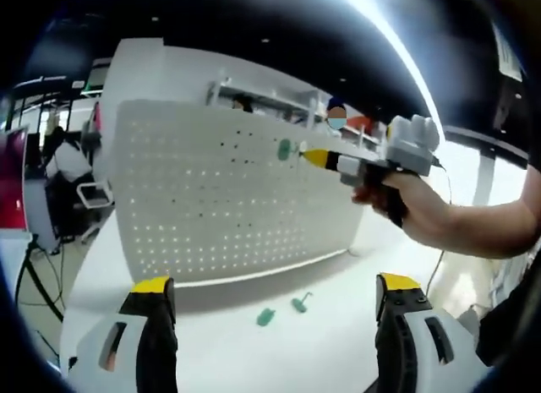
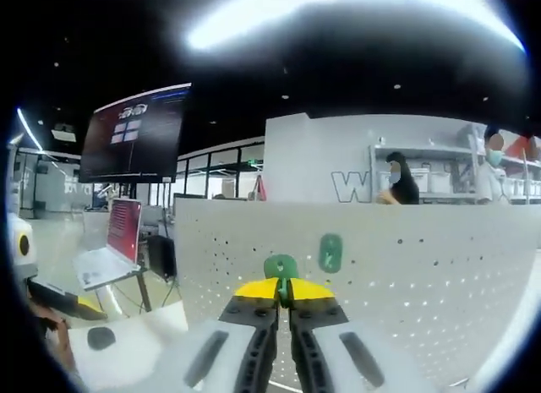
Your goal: Insert the hook assembly into the mounting plate slot until the hook locks in place.
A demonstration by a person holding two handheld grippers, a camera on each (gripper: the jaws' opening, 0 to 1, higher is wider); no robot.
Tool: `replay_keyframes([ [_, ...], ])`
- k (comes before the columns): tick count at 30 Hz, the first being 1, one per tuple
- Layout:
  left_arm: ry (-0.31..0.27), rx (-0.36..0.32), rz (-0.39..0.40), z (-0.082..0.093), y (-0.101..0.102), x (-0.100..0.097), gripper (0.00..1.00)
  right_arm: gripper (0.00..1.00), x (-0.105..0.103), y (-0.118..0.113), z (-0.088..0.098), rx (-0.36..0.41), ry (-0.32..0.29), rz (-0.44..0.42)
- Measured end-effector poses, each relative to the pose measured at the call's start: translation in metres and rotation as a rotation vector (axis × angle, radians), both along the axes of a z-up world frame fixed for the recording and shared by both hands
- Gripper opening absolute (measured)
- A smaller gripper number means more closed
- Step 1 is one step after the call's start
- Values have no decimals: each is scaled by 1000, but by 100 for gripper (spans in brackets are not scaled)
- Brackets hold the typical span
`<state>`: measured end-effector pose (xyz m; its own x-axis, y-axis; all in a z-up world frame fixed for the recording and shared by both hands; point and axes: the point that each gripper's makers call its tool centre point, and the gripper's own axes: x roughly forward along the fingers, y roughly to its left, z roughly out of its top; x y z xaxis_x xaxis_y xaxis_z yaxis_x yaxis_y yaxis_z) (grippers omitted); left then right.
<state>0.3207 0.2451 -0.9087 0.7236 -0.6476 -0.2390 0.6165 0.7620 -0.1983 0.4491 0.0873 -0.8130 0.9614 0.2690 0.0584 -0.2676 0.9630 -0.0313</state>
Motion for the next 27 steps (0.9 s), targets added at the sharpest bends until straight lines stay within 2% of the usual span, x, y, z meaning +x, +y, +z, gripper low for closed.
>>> replay_keyframes([
  [3,15,-1,5,-2,1,1,100,0,7,-13,1,17,0,-38],
  [6,8,-39,18,4,3,2,100,0,13,-27,2,24,-4,-76],
  [10,-2,-27,21,6,4,4,100,0,22,-47,5,54,-14,-144],
  [19,6,-13,14,3,4,4,100,0,46,-65,14,74,-44,-227],
  [27,17,-3,23,-1,9,6,99,0,52,-75,13,100,-44,-274],
])
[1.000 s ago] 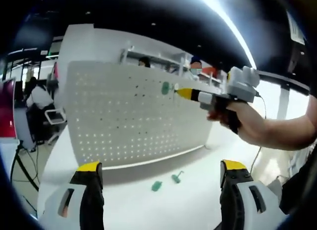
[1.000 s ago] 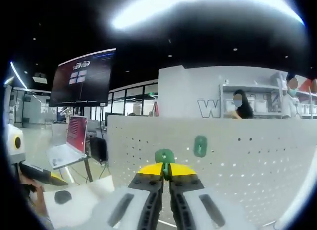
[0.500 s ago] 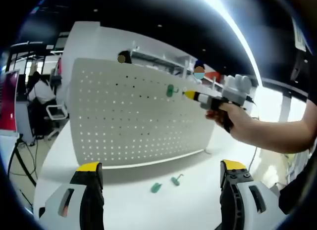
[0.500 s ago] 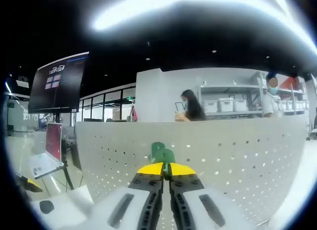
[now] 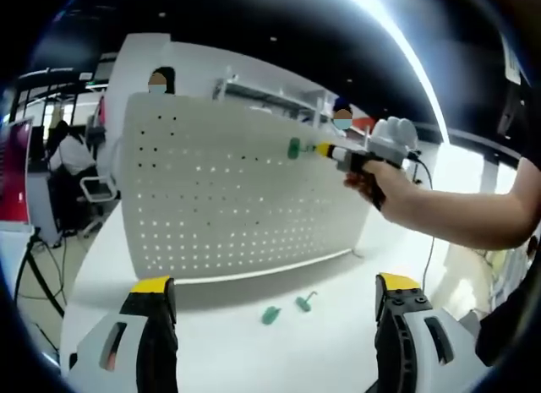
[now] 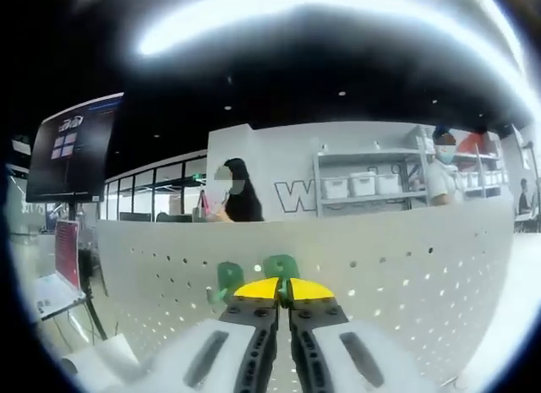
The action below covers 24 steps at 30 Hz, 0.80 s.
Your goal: Insert the hook assembly into the mounting plate slot until the hook locks in place.
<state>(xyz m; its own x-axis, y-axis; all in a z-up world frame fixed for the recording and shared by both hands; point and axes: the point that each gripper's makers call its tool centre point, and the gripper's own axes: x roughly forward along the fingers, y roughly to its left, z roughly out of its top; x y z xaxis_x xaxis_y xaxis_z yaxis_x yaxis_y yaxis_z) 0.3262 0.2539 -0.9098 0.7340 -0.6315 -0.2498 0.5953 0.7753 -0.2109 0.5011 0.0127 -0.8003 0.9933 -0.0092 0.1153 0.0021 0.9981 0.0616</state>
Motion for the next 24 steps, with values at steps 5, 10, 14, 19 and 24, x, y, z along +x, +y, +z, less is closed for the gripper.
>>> replay_keyframes([
  [5,-4,9,4,0,3,2,98,0,2,-2,-5,13,13,-15],
  [10,0,17,13,-2,8,2,97,0,3,-2,-1,26,-16,-48],
  [14,10,13,20,-5,10,3,97,0,6,-2,-6,55,-10,-64],
  [19,15,14,20,-7,11,3,97,0,8,-2,-8,51,-9,-80],
  [24,23,10,14,-9,9,2,97,0,8,-1,-9,17,-3,-85],
])
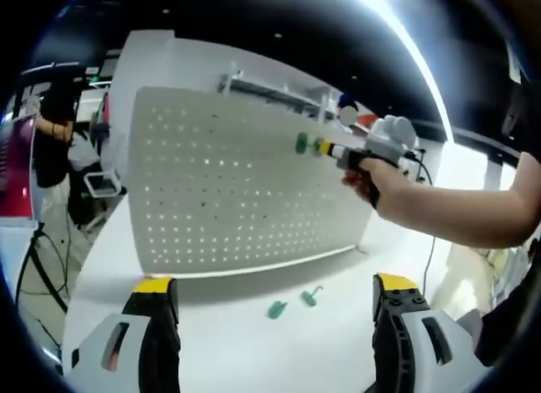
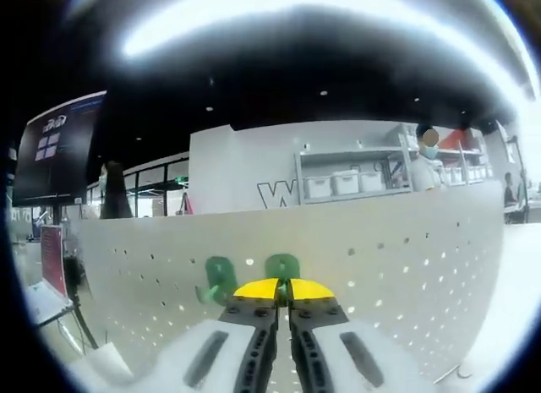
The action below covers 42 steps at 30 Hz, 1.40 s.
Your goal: Insert the hook assembly into the mounting plate slot until the hook locks in place.
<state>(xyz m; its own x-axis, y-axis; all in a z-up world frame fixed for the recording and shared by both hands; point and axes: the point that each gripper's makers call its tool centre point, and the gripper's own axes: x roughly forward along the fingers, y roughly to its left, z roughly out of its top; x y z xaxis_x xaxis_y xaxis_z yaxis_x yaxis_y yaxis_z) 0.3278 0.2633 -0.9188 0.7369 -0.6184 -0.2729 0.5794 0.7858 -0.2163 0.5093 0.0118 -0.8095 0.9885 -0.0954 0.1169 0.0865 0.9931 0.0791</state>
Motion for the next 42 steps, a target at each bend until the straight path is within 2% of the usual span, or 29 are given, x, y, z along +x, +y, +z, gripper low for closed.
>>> replay_keyframes([
  [3,11,-2,-13,-2,-2,-2,98,1,1,0,-3,-36,21,-8],
  [8,48,-17,-15,-7,-1,-6,98,4,-1,-2,-4,21,30,8],
  [10,56,-19,-15,-9,1,-9,99,9,-3,-1,-1,6,28,9],
  [13,89,-35,-26,-13,4,-11,99,13,-12,-5,23,-57,-37,-8],
  [16,86,-20,-25,-11,10,-11,99,18,-23,-7,49,-54,-100,13],
  [20,79,-3,-28,-8,12,-11,99,21,-33,-12,70,-44,-127,46],
  [22,88,-3,-36,-9,10,-13,99,23,-38,-10,77,-41,-128,84],
  [23,95,-4,-41,-9,10,-14,99,24,-41,-6,79,-17,-123,131],
  [25,100,3,-46,-10,9,-16,99,27,-47,-1,77,80,-92,212],
  [26,100,7,-48,-10,8,-17,99,28,-49,-2,74,93,-70,225],
  [27,104,10,-48,-11,8,-18,99,29,-54,-5,75,58,-67,226],
  [31,112,-6,-62,-9,-2,-23,100,29,-73,-3,72,10,-51,258],
  [34,120,9,-75,-10,-9,-27,100,30,-85,2,57,-19,3,318],
  [37,127,17,-96,-11,-13,-31,100,30,-98,4,41,-82,50,353],
  [40,127,38,-116,-13,-15,-34,100,30,-112,7,29,-127,68,390],
  [42,128,66,-121,-18,-14,-37,100,30,-122,8,16,-119,102,409],
])
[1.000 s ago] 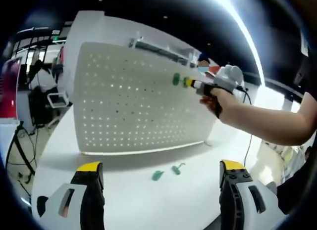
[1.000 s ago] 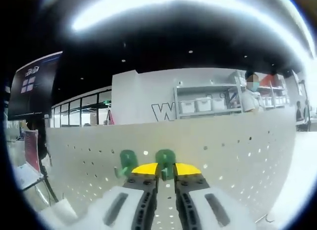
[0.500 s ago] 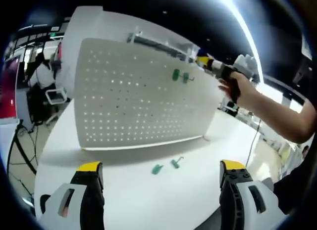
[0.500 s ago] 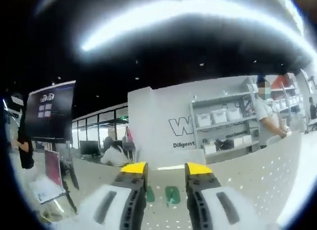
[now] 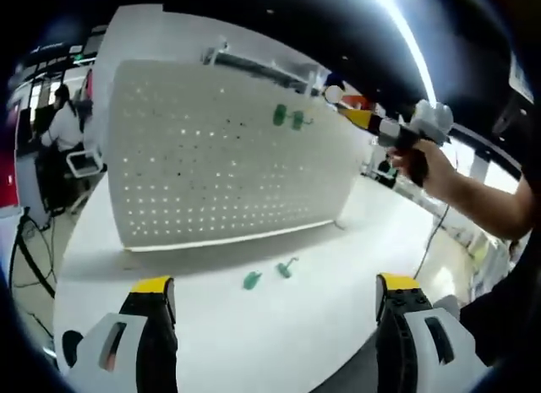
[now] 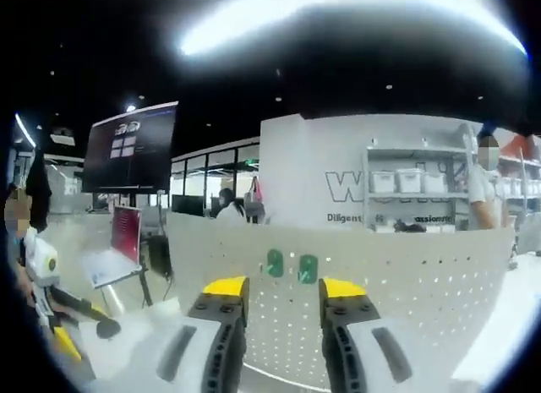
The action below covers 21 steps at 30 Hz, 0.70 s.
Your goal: Insert the hook assembly into the mounting plate slot until the hook locks in place.
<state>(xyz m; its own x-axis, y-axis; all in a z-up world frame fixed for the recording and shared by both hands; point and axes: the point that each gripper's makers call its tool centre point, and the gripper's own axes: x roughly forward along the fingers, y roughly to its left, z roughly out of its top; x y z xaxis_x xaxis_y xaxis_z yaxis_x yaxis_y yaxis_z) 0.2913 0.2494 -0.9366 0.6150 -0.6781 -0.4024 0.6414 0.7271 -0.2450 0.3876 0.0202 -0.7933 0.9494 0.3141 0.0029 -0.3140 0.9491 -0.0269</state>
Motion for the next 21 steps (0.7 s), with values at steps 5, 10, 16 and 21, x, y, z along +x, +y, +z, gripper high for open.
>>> replay_keyframes([
  [5,32,27,3,-9,5,-7,100,32,-20,7,-30,-56,73,44],
  [10,54,39,-10,-14,6,-14,100,33,-42,30,-59,6,168,162],
  [16,89,47,-34,-23,2,-25,100,33,-62,52,-84,-48,224,229],
  [21,129,29,-25,-29,4,-32,100,35,-78,67,-99,3,275,271],
])
